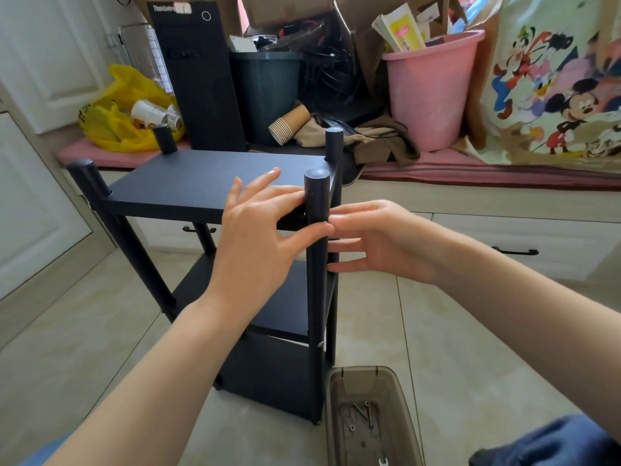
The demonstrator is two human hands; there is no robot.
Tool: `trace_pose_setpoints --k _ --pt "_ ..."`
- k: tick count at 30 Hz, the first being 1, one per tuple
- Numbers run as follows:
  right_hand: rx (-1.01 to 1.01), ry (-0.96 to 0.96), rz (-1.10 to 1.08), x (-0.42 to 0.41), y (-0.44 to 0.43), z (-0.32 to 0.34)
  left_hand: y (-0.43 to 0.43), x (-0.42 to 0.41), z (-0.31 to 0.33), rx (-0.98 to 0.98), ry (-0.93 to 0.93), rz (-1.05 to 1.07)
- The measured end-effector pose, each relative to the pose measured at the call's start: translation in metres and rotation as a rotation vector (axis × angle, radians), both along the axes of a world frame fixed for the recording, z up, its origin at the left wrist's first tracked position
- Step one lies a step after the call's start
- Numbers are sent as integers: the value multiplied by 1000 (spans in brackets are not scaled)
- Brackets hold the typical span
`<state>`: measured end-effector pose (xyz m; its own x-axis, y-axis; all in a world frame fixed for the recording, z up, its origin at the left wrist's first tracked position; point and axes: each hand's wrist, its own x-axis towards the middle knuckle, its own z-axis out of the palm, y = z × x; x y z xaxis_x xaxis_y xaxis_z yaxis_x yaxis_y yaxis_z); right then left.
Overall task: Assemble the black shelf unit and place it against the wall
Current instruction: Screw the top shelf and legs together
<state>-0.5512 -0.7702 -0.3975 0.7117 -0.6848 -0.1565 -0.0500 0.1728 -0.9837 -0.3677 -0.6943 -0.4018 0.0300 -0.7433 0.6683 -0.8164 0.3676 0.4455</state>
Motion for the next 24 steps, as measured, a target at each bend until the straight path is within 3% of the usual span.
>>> trace_pose_setpoints --k 3,10,20,24 --pt "73 -1 -41 5 -3 3 0 0 0 3 -14 -19" --pt "2 26 -188 19 -1 1 -1 2 -6 14 -190 90" --pt "11 -10 -173 4 -5 -2 -1 -1 -12 -66 -223 149" --pt "12 114 -107 -10 -10 -18 -2 -1 -16 -104 -227 157"
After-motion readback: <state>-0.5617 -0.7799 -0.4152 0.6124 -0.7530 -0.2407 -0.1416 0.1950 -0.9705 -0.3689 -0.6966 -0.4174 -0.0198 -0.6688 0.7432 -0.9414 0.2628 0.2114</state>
